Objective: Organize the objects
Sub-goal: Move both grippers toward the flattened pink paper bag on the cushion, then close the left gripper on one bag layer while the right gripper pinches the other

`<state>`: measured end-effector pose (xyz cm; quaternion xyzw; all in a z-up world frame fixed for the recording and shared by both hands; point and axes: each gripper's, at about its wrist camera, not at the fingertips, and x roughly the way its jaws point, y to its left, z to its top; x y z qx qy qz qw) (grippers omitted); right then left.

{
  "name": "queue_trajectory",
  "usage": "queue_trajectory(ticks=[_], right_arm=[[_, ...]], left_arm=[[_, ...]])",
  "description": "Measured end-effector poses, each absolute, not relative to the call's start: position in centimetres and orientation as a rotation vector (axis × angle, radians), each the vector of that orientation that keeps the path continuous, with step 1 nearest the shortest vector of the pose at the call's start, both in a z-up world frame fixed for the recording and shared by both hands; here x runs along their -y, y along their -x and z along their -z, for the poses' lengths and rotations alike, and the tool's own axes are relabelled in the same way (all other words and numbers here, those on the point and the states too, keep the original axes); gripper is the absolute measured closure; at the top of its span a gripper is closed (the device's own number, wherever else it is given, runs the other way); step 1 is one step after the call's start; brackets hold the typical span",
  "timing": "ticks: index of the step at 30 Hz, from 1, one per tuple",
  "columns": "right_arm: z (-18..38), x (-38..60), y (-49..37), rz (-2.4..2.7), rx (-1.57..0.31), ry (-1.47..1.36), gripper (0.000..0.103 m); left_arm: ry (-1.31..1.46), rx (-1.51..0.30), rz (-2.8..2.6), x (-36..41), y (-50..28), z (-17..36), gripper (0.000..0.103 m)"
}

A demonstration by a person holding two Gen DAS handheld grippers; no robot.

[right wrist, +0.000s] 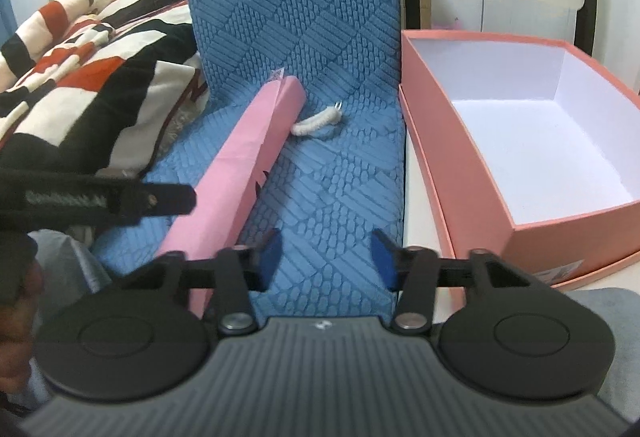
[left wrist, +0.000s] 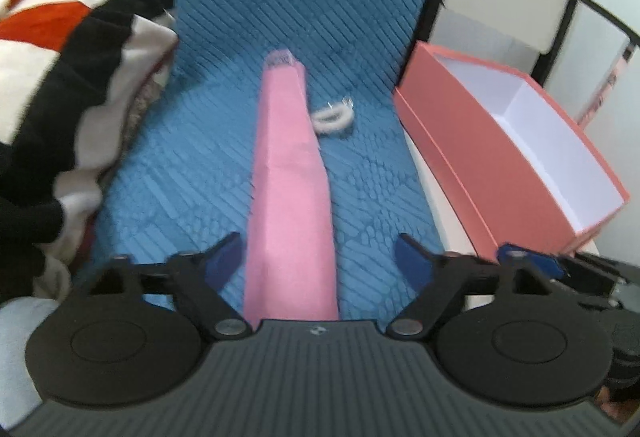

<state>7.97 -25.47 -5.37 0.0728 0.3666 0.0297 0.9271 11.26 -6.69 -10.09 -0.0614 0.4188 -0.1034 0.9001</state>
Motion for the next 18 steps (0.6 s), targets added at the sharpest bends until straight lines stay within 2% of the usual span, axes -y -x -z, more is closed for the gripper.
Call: queue_trajectory(ticks=[1, 4, 15, 17, 18], right_arm=[[5.5, 25.6, -8.1, -0.062, -0.754, -0.156, 0.067], [5.7, 25.9, -8.5, -0.065, -0.768, -0.191, 0.079], [5.7, 26.3, -9.6, -0.089, -0.742, -0.262, 0.08], [5.7, 25.9, -9.8, -0.104, -0.736, -0.256, 0.08], [5.6, 25.8, -9.9, -0.112, -0.731, -0.255, 0.079]], left_arm=[[0.128, -0.871, 0.236, 6.9, -11.5, 10.5, 0.038], [0.053, -0.886, 0.291, 8.4, -11.7, 11.8, 0.042], [-0.36, -0.842, 0.132, 11.7, -10.9, 15.3, 0.04], [-0.344, -0.856, 0.108, 11.0, -11.1, 15.5, 0.042], [-0.321, -0.859, 0.098, 10.4, -11.3, 15.4, 0.047]])
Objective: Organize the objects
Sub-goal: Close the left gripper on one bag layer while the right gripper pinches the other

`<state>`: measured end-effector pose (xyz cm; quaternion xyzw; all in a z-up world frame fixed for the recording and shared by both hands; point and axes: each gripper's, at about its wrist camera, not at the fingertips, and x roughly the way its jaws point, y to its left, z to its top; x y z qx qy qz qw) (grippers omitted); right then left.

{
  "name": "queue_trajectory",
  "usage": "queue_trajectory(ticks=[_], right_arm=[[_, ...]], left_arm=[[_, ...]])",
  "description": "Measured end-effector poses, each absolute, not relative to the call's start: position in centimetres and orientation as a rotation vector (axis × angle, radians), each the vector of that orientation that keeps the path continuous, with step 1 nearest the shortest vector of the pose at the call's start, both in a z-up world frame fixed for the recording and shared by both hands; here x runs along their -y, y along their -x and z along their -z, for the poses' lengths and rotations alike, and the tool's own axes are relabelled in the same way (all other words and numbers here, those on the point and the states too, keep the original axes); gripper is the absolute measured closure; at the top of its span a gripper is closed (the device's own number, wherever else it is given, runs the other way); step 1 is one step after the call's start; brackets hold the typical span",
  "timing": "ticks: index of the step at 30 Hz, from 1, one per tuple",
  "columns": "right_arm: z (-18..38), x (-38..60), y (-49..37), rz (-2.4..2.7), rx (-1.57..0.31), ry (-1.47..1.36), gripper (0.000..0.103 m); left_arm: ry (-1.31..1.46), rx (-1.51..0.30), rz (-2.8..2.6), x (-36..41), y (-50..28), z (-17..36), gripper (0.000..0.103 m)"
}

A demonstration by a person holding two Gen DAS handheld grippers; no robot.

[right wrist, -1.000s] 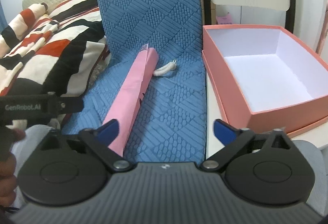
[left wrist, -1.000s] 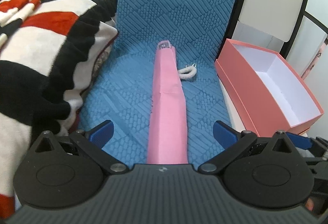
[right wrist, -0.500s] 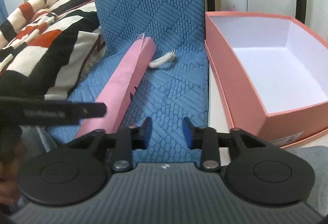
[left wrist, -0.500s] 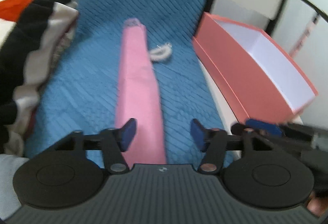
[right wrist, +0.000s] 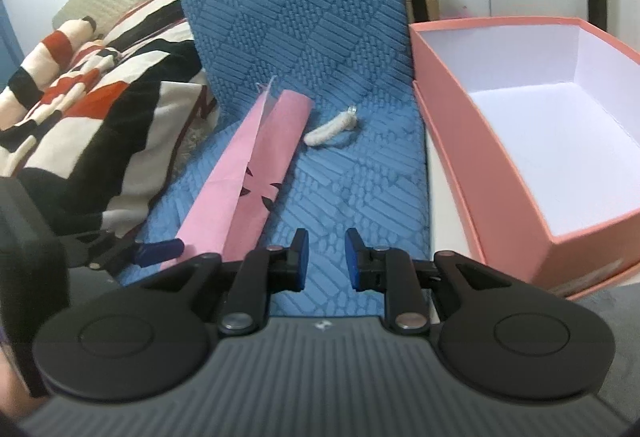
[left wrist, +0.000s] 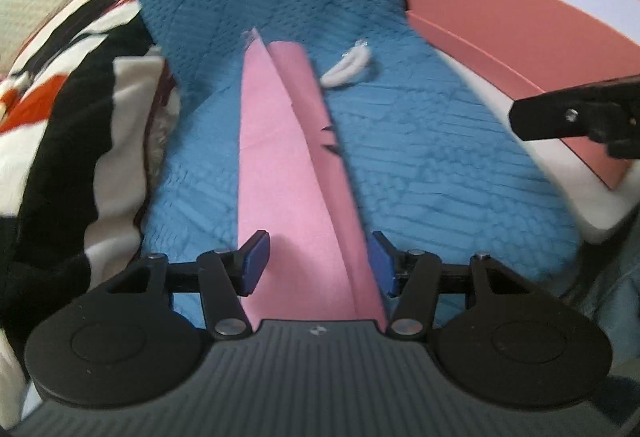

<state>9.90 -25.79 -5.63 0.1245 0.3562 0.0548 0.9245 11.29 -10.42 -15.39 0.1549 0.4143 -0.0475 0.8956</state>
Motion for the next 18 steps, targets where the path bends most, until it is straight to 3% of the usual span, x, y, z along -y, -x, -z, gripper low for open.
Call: queue_trajectory(ticks=[4, 7, 13, 18], right_arm=[[5.5, 24.9, -10.9, -0.162, -0.716, -0.254, 0.079], [5.6, 24.0, -12.6, -0.198, -0.726, -0.269, 0.077], [6.1, 21.8, -16.5, -0.29, -0.774, -0.293, 0.076], [6.8, 19.3, -19.8, -0.31, -0.822, -0.266, 0.076]], left_arm=[[-0.172, -0.868, 0.088, 7.8, -11.8, 14.7, 0.067], [-0.034, -0.883, 0.093, 5.6, -12.4, 14.4, 0.075], [0.173, -0.91, 0.093, 2.2, -12.7, 14.4, 0.084], [0.232, -0.919, 0.104, 1.4, -13.0, 14.5, 0.084]])
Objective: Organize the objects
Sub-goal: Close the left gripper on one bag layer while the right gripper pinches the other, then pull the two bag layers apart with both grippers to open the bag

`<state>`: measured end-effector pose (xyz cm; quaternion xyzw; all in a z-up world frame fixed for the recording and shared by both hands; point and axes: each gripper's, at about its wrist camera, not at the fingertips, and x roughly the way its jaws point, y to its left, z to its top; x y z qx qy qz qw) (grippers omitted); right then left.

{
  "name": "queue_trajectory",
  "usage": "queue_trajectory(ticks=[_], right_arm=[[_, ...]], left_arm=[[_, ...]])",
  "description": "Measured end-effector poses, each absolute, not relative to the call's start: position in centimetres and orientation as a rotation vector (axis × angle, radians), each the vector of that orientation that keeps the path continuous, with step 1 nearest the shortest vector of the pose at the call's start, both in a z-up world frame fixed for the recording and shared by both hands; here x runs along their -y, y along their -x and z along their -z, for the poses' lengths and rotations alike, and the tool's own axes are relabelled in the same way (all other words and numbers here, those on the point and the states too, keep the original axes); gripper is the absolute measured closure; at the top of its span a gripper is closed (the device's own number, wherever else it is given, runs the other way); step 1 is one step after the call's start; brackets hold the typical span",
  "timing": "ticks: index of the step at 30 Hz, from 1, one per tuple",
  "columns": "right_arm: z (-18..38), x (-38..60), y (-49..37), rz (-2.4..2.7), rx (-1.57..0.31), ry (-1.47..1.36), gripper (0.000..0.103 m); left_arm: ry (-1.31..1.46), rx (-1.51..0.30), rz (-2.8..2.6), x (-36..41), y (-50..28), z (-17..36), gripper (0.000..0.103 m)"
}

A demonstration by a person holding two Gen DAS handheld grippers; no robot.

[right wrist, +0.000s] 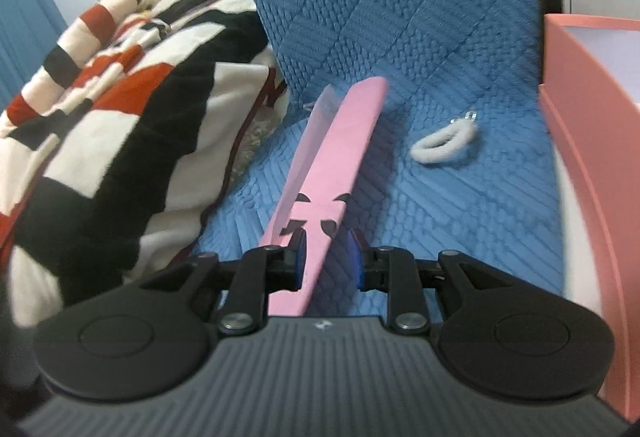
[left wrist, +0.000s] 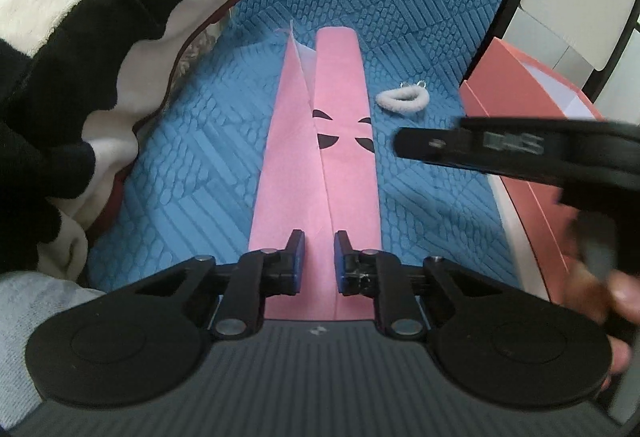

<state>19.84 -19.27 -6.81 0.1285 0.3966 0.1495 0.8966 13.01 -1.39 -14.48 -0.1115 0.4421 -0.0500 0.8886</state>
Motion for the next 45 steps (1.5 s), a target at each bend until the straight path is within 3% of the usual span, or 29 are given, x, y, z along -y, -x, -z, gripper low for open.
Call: queue_trajectory(ticks=[15, 25, 27, 29, 38, 45], right_arm=[[10.6, 17.4, -21.8, -0.235, -0.958, -0.091, 0.077], [9.5, 19.4, -21.4, -0.268, -0.933, -0.256, 0.076], [8.9, 19.6, -21.4, -0.284, -0.908, -0.297, 0.072], [8.5, 19.6, -21.5, -0.306, -0.884, -0.318, 0.061], [10.2, 17.2, -22.4, -0.229, -0.924, -0.084, 0.06], [9.7, 20.3, -21.7, -0.146, -0.896, -0.118, 0.06]], left_arm=[[0.321, -0.924, 0.004, -0.8, -13.3, 14.9, 0.084], [0.246, -0.95, 0.103, 1.4, -14.0, 16.3, 0.084], [0.255, -0.959, 0.104, 1.3, -14.0, 16.5, 0.084], [0.275, -0.963, 0.106, 1.0, -14.0, 16.6, 0.084], [0.316, -0.97, 0.091, 0.2, -14.3, 16.9, 0.084], [0.291, -0.978, 0.074, 0.4, -14.2, 17.1, 0.084]])
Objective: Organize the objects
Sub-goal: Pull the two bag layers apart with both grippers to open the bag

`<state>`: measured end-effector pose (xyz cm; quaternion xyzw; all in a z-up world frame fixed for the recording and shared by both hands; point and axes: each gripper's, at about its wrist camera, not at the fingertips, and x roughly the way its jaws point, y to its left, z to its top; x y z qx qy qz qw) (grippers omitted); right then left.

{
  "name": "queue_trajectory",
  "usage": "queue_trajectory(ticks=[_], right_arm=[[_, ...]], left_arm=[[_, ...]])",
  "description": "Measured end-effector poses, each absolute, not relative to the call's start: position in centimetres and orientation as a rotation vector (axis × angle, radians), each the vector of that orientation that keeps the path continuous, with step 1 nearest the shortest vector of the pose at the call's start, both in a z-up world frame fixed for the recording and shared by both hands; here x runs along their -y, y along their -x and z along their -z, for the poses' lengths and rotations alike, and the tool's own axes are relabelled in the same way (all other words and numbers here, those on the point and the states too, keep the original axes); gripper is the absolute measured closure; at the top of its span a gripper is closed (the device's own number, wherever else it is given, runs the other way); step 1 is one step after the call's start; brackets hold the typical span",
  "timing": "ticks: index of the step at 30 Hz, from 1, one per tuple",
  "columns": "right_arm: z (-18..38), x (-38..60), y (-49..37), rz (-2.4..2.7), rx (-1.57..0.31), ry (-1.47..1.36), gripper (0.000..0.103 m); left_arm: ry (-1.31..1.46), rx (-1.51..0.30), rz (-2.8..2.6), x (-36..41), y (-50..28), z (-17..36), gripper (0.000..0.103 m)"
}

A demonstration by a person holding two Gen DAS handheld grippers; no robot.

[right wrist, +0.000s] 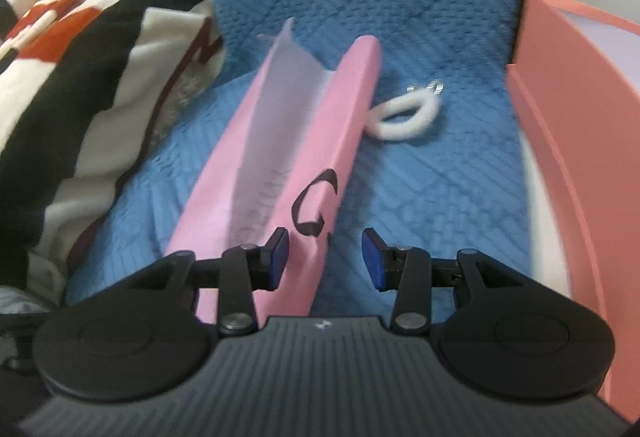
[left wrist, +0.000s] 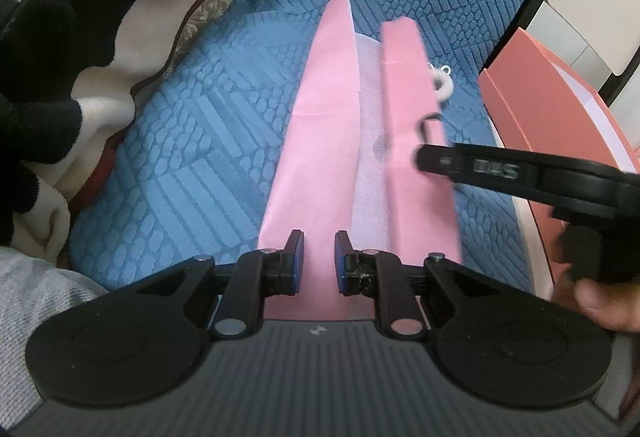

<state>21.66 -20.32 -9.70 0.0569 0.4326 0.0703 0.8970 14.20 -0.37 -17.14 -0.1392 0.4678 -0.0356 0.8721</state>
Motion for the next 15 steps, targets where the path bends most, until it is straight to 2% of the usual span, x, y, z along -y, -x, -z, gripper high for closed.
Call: queue_trajectory(ticks=[4, 8, 15], right_arm=[[9.5, 22.0, -20.9, -0.106, -0.884, -0.112, 0.062], [10.7, 23.2, -21.0, -0.089, -0.924, -0.12, 0.072], [11.5, 24.9, -20.6, -0.099, -0.964, -0.232, 0.073]], left_arm=[[0.277, -0.98, 0.056, 0.5, -14.4, 17.4, 0.084], [0.257, -0.94, 0.095, 1.5, -14.4, 17.2, 0.084], [0.206, -0.923, 0.247, 4.8, -14.5, 17.7, 0.084]])
